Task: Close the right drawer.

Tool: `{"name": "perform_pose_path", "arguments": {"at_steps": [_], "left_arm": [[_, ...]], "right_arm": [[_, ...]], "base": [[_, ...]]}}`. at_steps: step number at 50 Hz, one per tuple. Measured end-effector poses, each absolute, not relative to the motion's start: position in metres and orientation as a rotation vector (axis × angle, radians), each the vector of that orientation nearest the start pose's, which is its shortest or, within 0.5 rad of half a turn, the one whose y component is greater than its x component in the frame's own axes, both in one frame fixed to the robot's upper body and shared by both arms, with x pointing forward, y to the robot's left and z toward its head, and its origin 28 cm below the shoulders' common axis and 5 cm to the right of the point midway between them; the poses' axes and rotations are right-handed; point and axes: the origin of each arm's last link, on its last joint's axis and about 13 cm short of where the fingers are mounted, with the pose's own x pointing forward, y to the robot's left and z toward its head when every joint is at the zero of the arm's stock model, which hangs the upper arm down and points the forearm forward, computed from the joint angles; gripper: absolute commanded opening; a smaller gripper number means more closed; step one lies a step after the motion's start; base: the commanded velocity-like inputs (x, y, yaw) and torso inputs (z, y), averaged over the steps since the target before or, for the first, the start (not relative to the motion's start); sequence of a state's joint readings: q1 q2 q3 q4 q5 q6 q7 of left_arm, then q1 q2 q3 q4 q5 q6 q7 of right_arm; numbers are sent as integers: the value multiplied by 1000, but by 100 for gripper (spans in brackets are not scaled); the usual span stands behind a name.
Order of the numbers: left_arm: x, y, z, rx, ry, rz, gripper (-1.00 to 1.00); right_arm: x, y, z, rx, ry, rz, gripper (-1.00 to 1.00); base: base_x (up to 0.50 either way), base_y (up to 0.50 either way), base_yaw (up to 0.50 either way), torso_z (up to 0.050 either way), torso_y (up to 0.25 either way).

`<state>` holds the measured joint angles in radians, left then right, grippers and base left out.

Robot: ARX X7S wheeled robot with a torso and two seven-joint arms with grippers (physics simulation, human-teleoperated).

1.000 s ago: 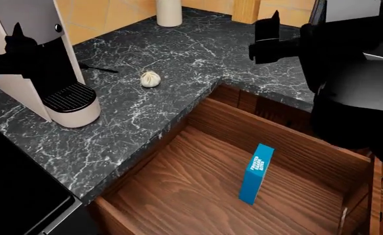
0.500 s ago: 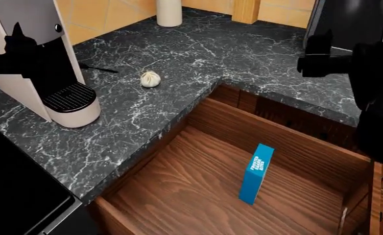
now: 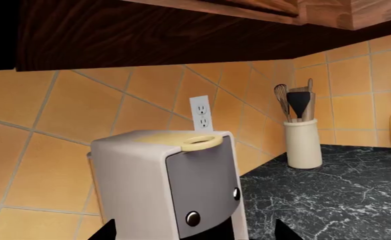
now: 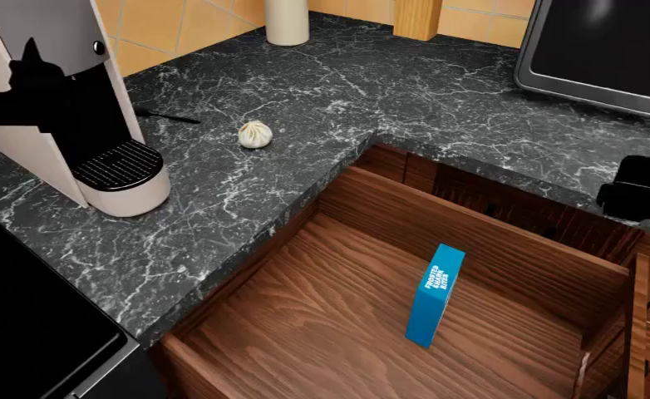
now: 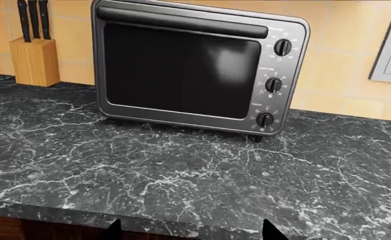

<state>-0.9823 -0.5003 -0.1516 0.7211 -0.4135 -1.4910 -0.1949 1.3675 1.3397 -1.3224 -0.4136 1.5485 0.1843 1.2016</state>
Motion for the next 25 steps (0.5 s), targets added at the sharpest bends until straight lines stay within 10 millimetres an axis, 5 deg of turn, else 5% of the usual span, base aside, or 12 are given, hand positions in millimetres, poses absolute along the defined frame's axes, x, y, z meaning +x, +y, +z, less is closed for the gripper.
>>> {"name": "perform_pose_path", "arguments": {"at_steps": [25], "left_arm": [[233,297,302,200,-220,254,100]], "right_arm": [[184,-267,171,15,293,-744,100]], "base": [[0,0,0,0,0]]}}
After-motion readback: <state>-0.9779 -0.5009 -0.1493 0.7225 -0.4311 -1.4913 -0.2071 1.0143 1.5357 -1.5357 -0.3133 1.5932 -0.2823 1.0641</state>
